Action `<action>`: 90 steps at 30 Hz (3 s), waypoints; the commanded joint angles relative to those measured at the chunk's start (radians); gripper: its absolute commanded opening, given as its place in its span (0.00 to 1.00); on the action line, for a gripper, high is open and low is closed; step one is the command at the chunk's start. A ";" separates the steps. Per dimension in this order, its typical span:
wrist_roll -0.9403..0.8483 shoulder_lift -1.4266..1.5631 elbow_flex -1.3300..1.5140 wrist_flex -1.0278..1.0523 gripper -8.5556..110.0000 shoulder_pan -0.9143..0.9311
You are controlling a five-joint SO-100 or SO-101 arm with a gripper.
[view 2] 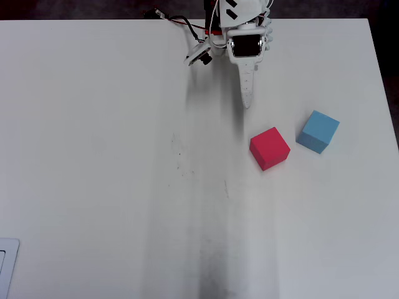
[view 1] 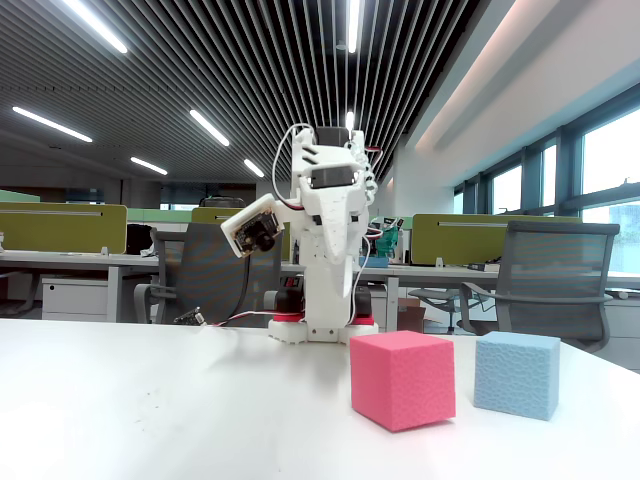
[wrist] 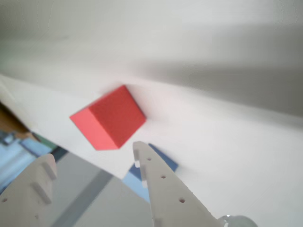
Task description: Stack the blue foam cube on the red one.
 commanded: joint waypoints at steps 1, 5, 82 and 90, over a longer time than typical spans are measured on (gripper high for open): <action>-0.003 0.008 -0.005 0.005 0.26 0.005; -0.003 0.008 -0.005 0.005 0.26 0.005; -0.508 -1.272 -0.888 0.084 0.42 -0.380; -0.509 -1.453 -0.973 0.058 0.41 -0.439</action>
